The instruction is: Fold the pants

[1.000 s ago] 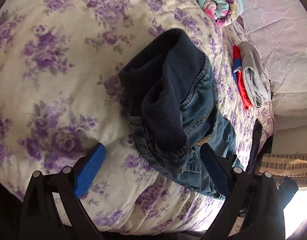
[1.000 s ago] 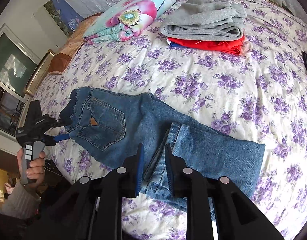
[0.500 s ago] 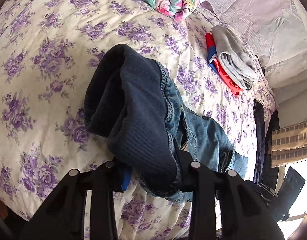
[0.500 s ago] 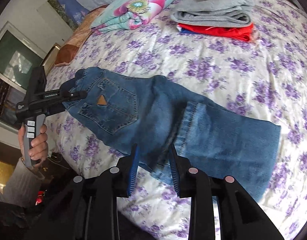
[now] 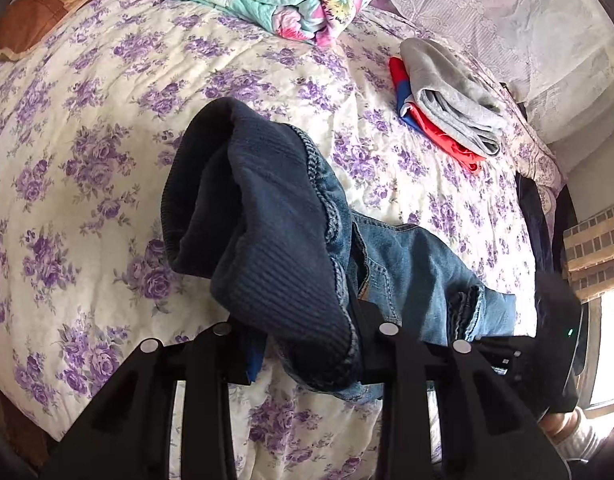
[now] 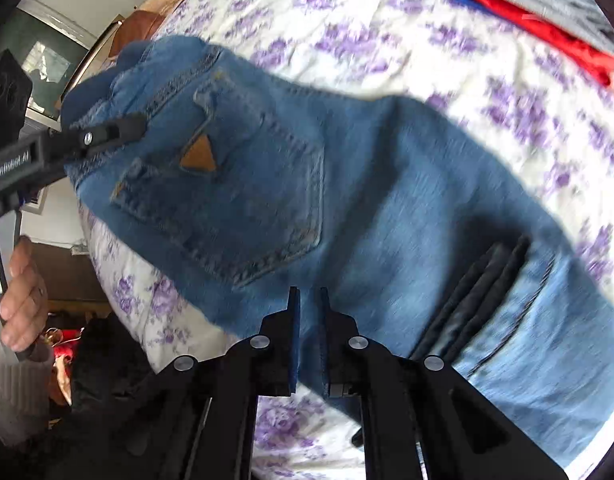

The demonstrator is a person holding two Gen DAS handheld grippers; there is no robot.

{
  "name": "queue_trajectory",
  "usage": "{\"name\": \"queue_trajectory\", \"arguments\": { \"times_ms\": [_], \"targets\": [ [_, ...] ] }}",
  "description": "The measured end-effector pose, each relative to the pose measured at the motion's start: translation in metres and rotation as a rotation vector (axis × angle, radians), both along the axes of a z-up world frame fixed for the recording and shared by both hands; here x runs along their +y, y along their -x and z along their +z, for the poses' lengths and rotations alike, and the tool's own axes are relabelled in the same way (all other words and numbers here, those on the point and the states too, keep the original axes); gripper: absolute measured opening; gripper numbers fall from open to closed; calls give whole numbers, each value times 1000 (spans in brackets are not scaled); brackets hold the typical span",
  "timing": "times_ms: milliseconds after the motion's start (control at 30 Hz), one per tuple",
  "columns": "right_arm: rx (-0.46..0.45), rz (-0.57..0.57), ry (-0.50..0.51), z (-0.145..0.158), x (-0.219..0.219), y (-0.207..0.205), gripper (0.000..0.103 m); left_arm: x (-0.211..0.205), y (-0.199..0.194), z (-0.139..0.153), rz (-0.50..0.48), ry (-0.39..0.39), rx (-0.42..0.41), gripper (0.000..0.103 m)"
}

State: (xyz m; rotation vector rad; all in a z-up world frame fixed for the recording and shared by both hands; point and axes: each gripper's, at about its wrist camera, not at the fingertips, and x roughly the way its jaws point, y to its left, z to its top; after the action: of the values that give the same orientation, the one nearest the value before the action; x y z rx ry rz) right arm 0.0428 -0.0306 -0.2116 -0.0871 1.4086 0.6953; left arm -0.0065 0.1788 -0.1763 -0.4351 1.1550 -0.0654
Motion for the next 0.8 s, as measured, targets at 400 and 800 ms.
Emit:
{"name": "queue_trajectory", "arguments": {
  "times_ms": [400,800],
  "targets": [
    [25,-88,44,-26,17,-38,8,-24,0,22,-67,-94,-20,30],
    [-143,-242,-44,61,-95,-6,11,-95,-1,69,-262,-124,-117,29]
  ]
}}
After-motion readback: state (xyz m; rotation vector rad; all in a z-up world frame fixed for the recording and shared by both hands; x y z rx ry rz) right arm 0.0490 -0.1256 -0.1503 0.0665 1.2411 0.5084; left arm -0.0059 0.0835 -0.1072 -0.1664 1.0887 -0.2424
